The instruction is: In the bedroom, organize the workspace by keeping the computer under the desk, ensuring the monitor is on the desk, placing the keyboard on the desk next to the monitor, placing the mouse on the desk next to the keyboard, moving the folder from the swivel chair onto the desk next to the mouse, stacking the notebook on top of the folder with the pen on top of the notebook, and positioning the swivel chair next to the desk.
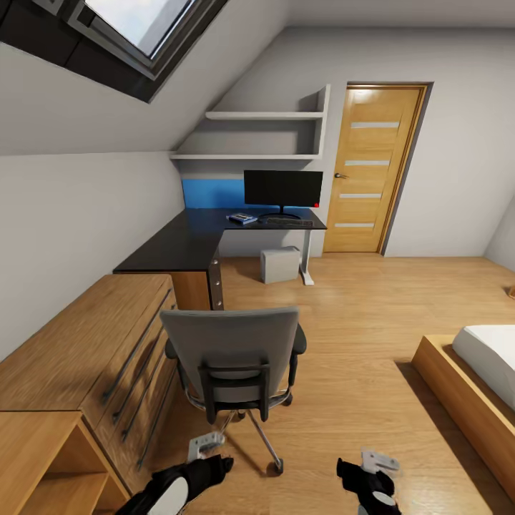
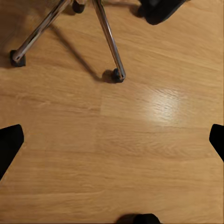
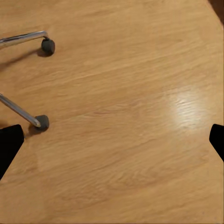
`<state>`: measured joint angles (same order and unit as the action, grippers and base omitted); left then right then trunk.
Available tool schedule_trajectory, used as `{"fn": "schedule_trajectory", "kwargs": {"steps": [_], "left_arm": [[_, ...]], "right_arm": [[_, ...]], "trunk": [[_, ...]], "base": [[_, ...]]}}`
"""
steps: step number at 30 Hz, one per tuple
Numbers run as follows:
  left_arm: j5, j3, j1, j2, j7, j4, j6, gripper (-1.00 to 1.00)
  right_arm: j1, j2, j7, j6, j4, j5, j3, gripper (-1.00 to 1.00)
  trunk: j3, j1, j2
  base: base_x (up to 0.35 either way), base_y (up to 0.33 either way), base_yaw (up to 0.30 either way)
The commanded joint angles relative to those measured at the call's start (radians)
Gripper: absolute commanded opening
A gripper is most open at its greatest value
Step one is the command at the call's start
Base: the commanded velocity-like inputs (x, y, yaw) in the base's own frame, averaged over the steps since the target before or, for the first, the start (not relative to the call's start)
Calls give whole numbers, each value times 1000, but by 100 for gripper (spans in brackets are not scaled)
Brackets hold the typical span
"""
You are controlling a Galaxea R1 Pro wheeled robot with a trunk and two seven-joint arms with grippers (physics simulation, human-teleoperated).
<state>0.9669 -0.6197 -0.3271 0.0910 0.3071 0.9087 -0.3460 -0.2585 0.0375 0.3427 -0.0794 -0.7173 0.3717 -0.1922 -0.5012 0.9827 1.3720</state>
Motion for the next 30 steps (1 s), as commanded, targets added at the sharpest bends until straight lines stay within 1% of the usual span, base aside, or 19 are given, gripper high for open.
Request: {"fn": "schedule_trajectory", "kwargs": {"steps": [1, 3, 5, 6, 7, 8, 9, 10, 11, 14, 17, 18, 19, 21, 23, 26, 27, 29, 30], "left_arm": [[6, 5, -1, 7, 14, 1, 14, 100], [-10, 19, -2, 17, 26, -1, 58, 100], [-32, 29, -2, 25, 39, -3, 109, 100], [-52, 35, -2, 29, 46, -4, 152, 100], [-60, 36, -2, 31, 48, -2, 168, 100], [-65, 37, -2, 32, 50, 0, 180, 100], [-73, 36, -2, 30, 53, 5, 193, 100], [-73, 37, 0, 27, 58, 14, 189, 100], [-71, 41, 10, 31, 78, 56, 150, 100], [-64, 58, 41, 35, 103, 133, 94, 100], [-50, 99, 74, 37, 119, 211, 40, 100], [-47, 124, 89, 37, 126, 245, 13, 100], [-46, 133, 95, 37, 130, 255, 3, 100], [-42, 148, 103, 38, 128, 256, -12, 100], [-40, 154, 104, 37, 126, 248, -17, 100], [-35, 208, 102, 33, 94, 196, -26, 100], [-39, 247, 99, 30, 62, 178, -28, 100], [-42, 276, 95, 28, 37, 163, -28, 100], [-45, 295, 83, 29, 19, 150, -28, 100]], "right_arm": [[-24, -6, 9, -4, 8, 6, -8, 100], [-58, -25, 7, -2, 27, 6, -9, 100], [-83, -54, 7, 1, 40, 4, -13, 100], [-99, -85, 6, 5, 48, 1, -20, 100], [-106, -99, 6, 8, 51, -1, -24, 100], [-111, -111, 6, 10, 52, -2, -28, 100], [-121, -129, 6, 13, 50, -5, -35, 100], [-130, -142, 6, 14, 47, -6, -41, 100], [-141, -154, 4, 16, 44, -7, -57, 100], [-147, -158, 4, 18, 42, -9, -95, 100], [-149, -160, 5, 20, 42, -11, -143, 100], [-150, -161, 8, 22, 41, -11, -166, 100], [-150, -162, 10, 22, 41, -12, -175, 100], [-150, -163, 14, 21, 41, -12, -188, 100], [-151, -164, 15, 21, 41, -13, -192, 100], [-151, -167, 17, 17, 41, -14, -203, 100], [-152, -168, 18, 15, 42, -14, -205, 100], [-153, -168, 18, 13, 42, -14, -206, 100], [-154, -171, 19, 11, 42, -14, -207, 100]], "trunk": [[-1, 0, 1], [-1, 0, 1], [-1, 0, 1], [-1, 0, 1], [-1, 0, 1], [-1, 0, 1], [-1, 0, 1], [-1, 0, 1], [-1, 0, 1], [-4, 4, 8], [-14, 15, 29], [-17, 19, 36], [-20, 23, 43], [-26, 31, 57], [-33, 38, 71], [-42, 50, 92], [-45, 54, 99], [-51, 61, 113], [-54, 65, 120]], "base": [[0, 8, -2], [0, 6, -1], [0, 4, -1], [0, 2, 0], [0, 2, 0], [0, 1, 0], [0, 0, 0], [0, 0, 0], [0, 0, 0], [0, 0, 0], [0, 0, 0], [0, 0, 0], [0, 0, 0], [0, 0, 0], [0, 0, 0], [0, 0, 0], [0, 0, 0], [0, 0, 0], [0, 0, 0]]}}
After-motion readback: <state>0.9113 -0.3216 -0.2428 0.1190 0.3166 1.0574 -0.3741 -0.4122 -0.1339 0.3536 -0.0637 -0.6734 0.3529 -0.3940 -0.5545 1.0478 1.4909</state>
